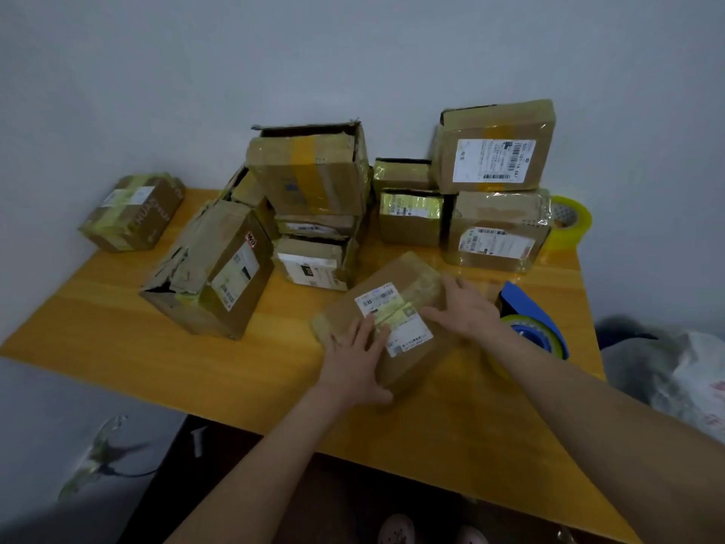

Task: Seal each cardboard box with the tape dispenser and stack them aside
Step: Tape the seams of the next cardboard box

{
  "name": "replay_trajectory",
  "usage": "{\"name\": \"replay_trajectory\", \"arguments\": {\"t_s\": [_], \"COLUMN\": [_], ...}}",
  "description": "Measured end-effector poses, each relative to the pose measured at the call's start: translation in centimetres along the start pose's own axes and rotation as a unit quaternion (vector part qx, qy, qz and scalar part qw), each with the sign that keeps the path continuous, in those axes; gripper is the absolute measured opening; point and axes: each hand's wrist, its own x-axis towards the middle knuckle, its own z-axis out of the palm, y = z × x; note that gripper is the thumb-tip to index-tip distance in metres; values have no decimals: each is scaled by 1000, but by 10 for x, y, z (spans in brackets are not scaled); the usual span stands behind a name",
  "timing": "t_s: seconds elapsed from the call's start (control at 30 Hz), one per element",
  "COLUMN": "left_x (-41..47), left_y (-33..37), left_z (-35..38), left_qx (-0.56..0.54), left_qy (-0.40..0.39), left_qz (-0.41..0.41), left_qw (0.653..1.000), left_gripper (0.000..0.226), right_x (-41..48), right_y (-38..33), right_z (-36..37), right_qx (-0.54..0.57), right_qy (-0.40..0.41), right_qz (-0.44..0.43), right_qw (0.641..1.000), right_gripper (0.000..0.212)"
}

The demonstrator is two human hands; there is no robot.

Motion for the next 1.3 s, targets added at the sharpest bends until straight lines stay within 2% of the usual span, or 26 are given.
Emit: {"name": "replay_trajectory", "arguments": {"t_s": [0.07, 0.13, 0.2, 0.23, 0.27, 0.3, 0.37, 0.4, 0.47, 0.6, 0.7, 0.77, 0.87, 0.97, 1.03, 1.1, 1.17, 1.23, 1.3], "left_x": [-6, -13, -19, -22, -25, -26, -25, -23, -17, 6, 30, 44, 55, 57, 55, 50, 49, 56, 66], "left_y": [-19, -37, -46, -45, -40, -32, -17, -10, 2, 14, 15, 16, 14, 18, 27, 36, 37, 32, 28], "left_z": [-3, -5, -5, -4, -1, 0, 2, 4, 6, -13, -35, -39, -36, -29, -22, -12, -4, -6, -13], "left_qx": [16, 44, 56, 25, -41, -138, -336, -399, -454, -464, -473, -423, -346, -162, -101, -81, -45, -37, -35], "left_qy": [-19, -5, 64, 120, 176, 216, 212, 186, 144, 151, 118, 82, 37, 90, 108, 54, 19, 15, 10], "left_qz": [54, 82, 57, 16, -46, -126, -256, -284, -278, -206, -135, -110, -108, -65, -15, 22, 33, 31, 35], "left_qw": [998, 996, 995, 992, 982, 959, 881, 852, 834, 848, 863, 896, 931, 980, 989, 995, 998, 999, 999], "left_gripper": [107, 96, 82, 78, 76, 74, 73, 73, 74, 58, 66, 77, 97, 96, 96, 108, 115, 116, 116], "right_x": [-1, -1, 1, 2, 2, 1, -7, -11, -17, -26, -28, -27, -24, -27, -31, -35, -34, -31, -26], "right_y": [0, -2, -8, -11, -14, -15, -15, -14, -8, 8, 14, 13, 14, 38, 61, 82, 97, 105, 112], "right_z": [7, 7, 3, 1, -1, -2, -1, 0, 0, -6, -7, -7, -11, -20, -23, -20, -12, -6, -4], "right_qx": [-13, -34, -44, -50, -61, -82, -134, -152, -163, -102, -40, -18, 13, 32, -3, -14, 27, 69, 64], "right_qy": [17, 31, 4, -26, -55, -70, -69, -69, -75, -89, -37, 1, 11, 77, 96, 58, 12, 5, 21], "right_qz": [4, -17, -42, -46, -47, -41, -27, -23, -16, 46, 86, 97, 92, 116, 160, 217, 260, 273, 269], "right_qw": [1000, 999, 998, 997, 996, 993, 988, 986, 984, 990, 995, 995, 996, 990, 982, 974, 965, 960, 961], "right_gripper": [100, 113, 121, 121, 117, 110, 90, 82, 71, 54, 44, 37, 31, 43, 52, 58, 58, 44, 22]}}
